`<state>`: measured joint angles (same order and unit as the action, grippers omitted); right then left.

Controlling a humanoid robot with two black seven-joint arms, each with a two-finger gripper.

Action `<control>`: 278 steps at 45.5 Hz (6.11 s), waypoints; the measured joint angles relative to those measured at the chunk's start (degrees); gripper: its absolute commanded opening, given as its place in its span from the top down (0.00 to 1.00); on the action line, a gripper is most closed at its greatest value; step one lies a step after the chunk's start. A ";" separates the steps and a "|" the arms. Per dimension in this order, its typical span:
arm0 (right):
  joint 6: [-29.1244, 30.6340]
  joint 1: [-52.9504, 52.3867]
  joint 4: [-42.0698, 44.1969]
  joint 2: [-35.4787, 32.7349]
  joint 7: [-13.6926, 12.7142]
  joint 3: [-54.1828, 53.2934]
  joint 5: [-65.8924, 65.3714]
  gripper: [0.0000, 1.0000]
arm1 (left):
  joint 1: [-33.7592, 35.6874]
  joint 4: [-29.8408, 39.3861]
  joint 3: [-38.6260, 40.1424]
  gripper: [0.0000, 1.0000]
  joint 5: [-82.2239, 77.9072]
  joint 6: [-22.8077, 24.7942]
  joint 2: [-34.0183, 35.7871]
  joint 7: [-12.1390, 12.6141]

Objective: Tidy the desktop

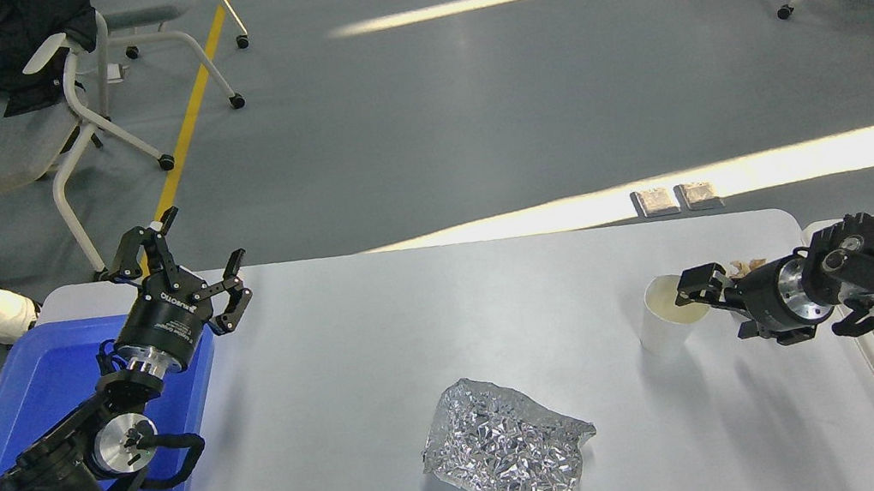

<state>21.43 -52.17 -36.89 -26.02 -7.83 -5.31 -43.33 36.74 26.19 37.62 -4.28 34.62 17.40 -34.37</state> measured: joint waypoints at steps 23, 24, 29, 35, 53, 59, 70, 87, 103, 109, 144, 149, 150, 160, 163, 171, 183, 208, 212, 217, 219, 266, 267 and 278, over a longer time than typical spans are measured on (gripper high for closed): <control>-2.20 0.62 0.92 1.29 1.68 -0.70 0.45 0.52 | 0.00 0.00 0.00 0.00 0.00 0.00 0.00 0.00; -2.22 0.63 0.89 1.29 1.71 -0.71 0.47 0.52 | 0.00 0.00 0.00 0.00 0.00 0.00 0.00 0.00; -2.30 0.67 0.76 1.22 1.80 -0.73 0.56 0.59 | 0.00 0.00 0.00 0.00 0.00 0.00 0.00 0.00; -2.34 0.67 0.65 1.09 1.87 -0.74 0.63 0.85 | 0.00 0.00 0.00 0.00 -0.01 0.00 0.00 0.00; -1.92 -0.04 -1.05 -1.80 1.95 -0.61 0.77 1.00 | 0.00 0.00 0.00 0.00 -0.01 0.03 0.00 0.00; -0.41 -1.16 -4.36 -5.39 1.94 -1.05 0.91 1.00 | 0.01 0.00 0.00 0.00 -0.02 0.04 0.00 0.00; 4.59 -6.12 -11.26 -13.90 1.28 -1.26 3.30 1.00 | 0.01 0.00 0.00 0.00 -0.01 0.04 0.00 0.00; 11.59 -17.33 -17.38 -24.52 -1.64 -1.21 7.00 1.00 | 0.01 0.00 0.00 0.00 -0.01 0.10 0.00 0.00; 12.49 -24.07 -14.01 -30.18 -3.14 -1.30 9.49 1.00 | 0.00 0.00 0.00 0.00 -0.01 0.10 0.00 0.00; 11.49 -24.91 -8.11 -31.23 -3.36 -1.33 10.97 1.00 | 0.00 0.00 0.00 0.00 -0.01 0.10 0.00 0.00; -7.50 -1.88 20.79 -24.72 -3.60 -1.18 39.41 1.00 | 0.00 -0.01 0.00 0.00 0.01 0.10 0.00 -0.01; -9.84 1.85 27.41 -19.32 -3.63 -1.27 43.45 1.00 | 0.01 0.00 0.00 0.00 0.02 0.10 0.01 -0.01; -10.19 2.55 28.96 -18.15 -3.65 -1.28 44.06 1.00 | 0.00 0.00 0.00 0.00 0.03 0.10 0.00 -0.01; -12.42 7.45 41.26 -7.32 -3.68 -2.83 47.59 1.00 | 0.00 -0.01 0.00 0.00 0.03 0.10 0.01 0.00; -12.81 8.45 43.69 -4.80 -3.68 -3.70 48.08 1.00 | 0.00 0.00 0.00 0.00 0.04 0.10 0.00 -0.01; -13.47 10.88 47.53 0.15 -3.68 -6.77 48.84 1.00 | 0.00 0.00 0.00 0.00 0.03 0.10 0.00 -0.01; -13.82 13.28 49.38 3.69 -3.77 -13.57 49.22 1.00 | 0.00 0.00 0.00 0.00 0.04 0.10 0.00 -0.01; -13.47 15.31 49.91 6.17 -3.25 -19.91 49.46 0.01 | 0.00 0.00 0.00 0.00 0.04 0.05 0.00 -0.04; -13.30 15.08 49.90 6.16 -3.16 -19.19 49.45 0.01 | 0.00 0.00 0.00 0.00 0.02 0.05 0.00 -0.04; -12.38 14.20 49.82 6.15 -3.09 -18.53 49.48 0.01 | 0.00 0.00 0.00 0.00 0.01 0.02 0.00 -0.03; -11.61 13.74 49.82 6.14 -3.07 -18.40 49.50 0.01 | 0.00 0.00 0.00 0.00 0.02 0.02 0.00 -0.03; 21.86 4.18 17.80 -9.75 -3.01 -25.64 59.72 0.00 | -0.09 -0.01 0.00 0.00 0.07 -0.18 0.00 -0.17; 21.73 4.30 16.23 -9.93 -3.00 -26.18 59.78 0.00 | -0.09 -0.01 0.00 0.00 0.07 -0.19 0.00 -0.17; 20.59 5.13 5.18 -6.28 -2.85 -30.68 60.17 0.00 | -0.09 0.00 0.00 0.00 0.07 -0.22 0.00 -0.17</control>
<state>42.02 -47.05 -31.70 -32.30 -10.68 -35.99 16.83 36.65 26.19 37.62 -4.22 34.40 17.40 -34.54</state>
